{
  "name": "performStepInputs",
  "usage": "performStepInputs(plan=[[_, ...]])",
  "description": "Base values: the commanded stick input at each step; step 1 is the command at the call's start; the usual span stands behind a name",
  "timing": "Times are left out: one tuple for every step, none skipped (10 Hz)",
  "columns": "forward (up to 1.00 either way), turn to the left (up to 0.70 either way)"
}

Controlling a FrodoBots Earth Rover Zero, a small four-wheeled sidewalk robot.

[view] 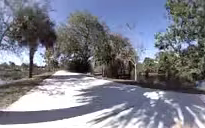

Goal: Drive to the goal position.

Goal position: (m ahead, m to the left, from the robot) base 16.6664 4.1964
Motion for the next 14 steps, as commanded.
performStepInputs(plan=[[0.85, 0.0], [0.85, 0.0], [0.85, 0.0], [0.85, 0.0], [0.85, 0.0], [0.85, 0.0], [0.85, 0.0], [0.85, 0.0], [0.85, 0.04], [0.85, 0.14], [0.85, 0.24], [0.85, 0.34], [0.85, 0.34], [0.85, 0.34]])
